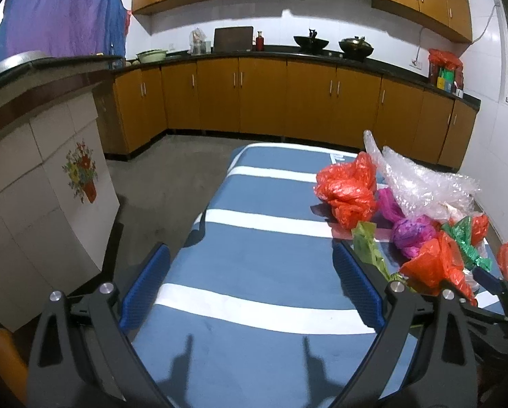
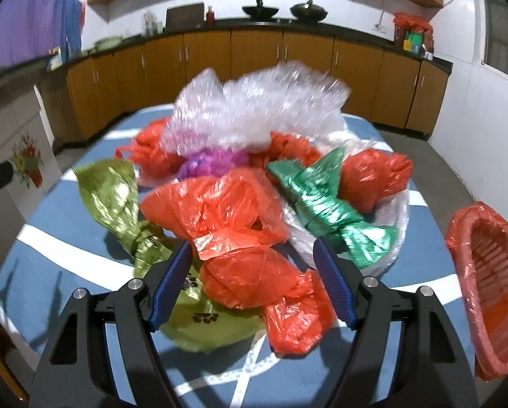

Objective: Collect trash
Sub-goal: 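Grasp the yellow-green bag with the left tool while the right tool grasps a red bag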

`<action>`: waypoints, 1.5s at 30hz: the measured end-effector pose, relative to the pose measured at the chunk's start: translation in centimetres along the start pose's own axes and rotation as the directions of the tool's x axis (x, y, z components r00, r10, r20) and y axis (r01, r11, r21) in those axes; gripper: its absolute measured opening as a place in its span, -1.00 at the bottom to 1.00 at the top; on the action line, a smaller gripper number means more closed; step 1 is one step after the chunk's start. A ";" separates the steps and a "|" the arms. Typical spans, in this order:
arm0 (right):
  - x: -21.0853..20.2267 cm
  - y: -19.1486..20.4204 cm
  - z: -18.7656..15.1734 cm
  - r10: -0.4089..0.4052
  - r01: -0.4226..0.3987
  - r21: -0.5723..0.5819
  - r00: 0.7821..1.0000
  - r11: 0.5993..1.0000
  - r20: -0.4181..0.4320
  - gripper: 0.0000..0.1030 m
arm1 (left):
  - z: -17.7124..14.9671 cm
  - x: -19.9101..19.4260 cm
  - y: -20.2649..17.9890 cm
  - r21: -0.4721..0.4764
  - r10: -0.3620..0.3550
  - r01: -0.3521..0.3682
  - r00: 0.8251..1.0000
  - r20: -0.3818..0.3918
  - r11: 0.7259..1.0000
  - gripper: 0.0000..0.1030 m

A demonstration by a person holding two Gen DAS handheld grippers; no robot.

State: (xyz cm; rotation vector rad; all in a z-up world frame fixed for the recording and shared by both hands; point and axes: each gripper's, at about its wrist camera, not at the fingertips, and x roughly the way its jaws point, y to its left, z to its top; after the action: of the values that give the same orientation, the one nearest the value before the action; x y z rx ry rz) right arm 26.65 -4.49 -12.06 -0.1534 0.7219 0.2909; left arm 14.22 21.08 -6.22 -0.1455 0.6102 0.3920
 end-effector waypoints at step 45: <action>-8.9 -8.8 -2.4 -0.128 0.106 0.143 0.980 0.984 0.155 -0.32 | -4.1 6.9 -13.0 0.229 -0.223 0.297 0.928 -0.299 0.927 -0.49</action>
State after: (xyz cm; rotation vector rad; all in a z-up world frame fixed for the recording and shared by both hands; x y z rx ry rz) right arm 21.60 -15.27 -7.52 -0.0434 0.5647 0.1400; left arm 22.40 10.30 -13.36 -0.0161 0.8940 0.0235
